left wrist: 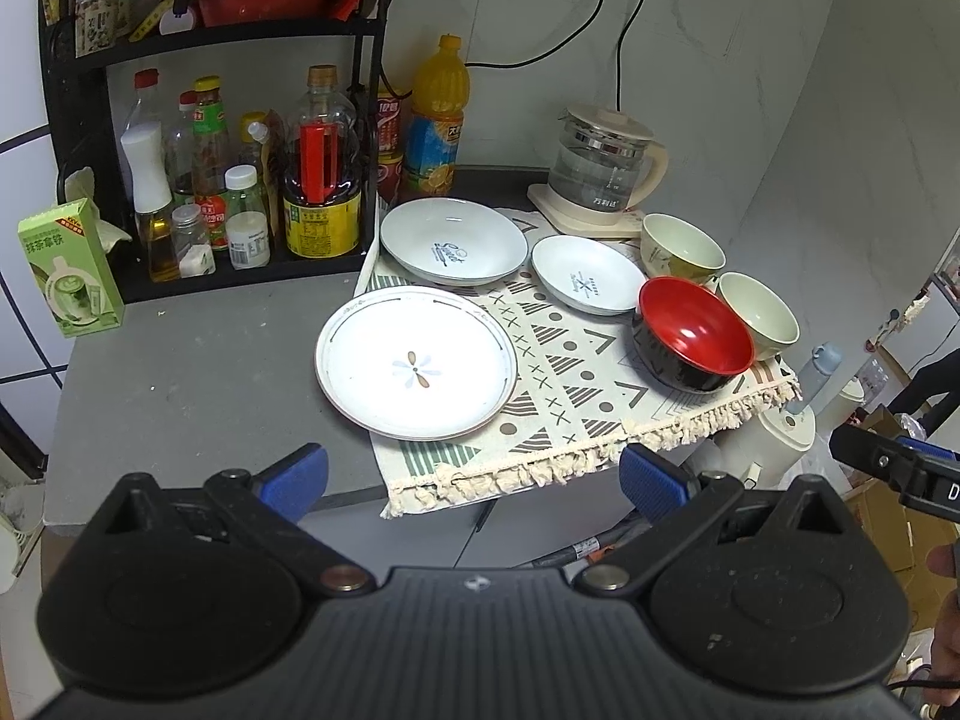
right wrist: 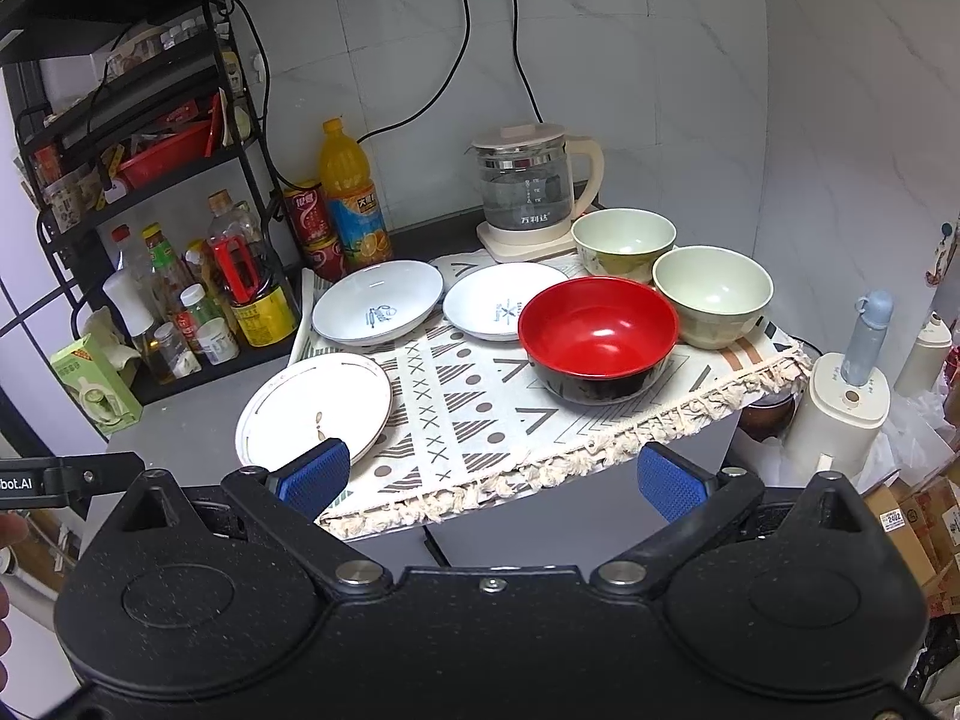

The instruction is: Organize plates and bowls

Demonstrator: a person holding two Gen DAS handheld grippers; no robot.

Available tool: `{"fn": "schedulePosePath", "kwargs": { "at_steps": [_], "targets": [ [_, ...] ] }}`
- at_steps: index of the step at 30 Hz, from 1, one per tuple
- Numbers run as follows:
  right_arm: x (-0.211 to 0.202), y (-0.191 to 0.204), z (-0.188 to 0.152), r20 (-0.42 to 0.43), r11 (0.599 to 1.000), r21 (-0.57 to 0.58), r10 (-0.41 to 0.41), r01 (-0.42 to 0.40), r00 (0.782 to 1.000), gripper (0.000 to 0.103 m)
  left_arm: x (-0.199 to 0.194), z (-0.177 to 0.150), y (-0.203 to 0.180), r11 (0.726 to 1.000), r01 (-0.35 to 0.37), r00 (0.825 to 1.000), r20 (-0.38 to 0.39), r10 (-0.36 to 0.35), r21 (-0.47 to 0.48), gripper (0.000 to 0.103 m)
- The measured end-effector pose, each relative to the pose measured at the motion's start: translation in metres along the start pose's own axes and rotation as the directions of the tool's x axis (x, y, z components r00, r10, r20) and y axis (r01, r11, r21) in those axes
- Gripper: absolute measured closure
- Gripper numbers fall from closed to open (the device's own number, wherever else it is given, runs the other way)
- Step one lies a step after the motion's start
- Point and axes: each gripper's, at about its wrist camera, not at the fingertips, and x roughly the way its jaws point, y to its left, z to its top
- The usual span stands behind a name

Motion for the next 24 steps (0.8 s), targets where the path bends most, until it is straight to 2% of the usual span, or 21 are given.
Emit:
{"fn": "schedulePosePath", "kwargs": {
  "at_steps": [24],
  "targets": [
    [-0.0022, -0.0069, -0.0022, -0.003, 1.000, -0.005, -0.002, 0.002, 1.000, 0.000, -0.0060, -0.0031, -0.0070, 1.000, -0.012, 1.000, 0.010, 0.012, -0.013, 0.001]
  ]
}}
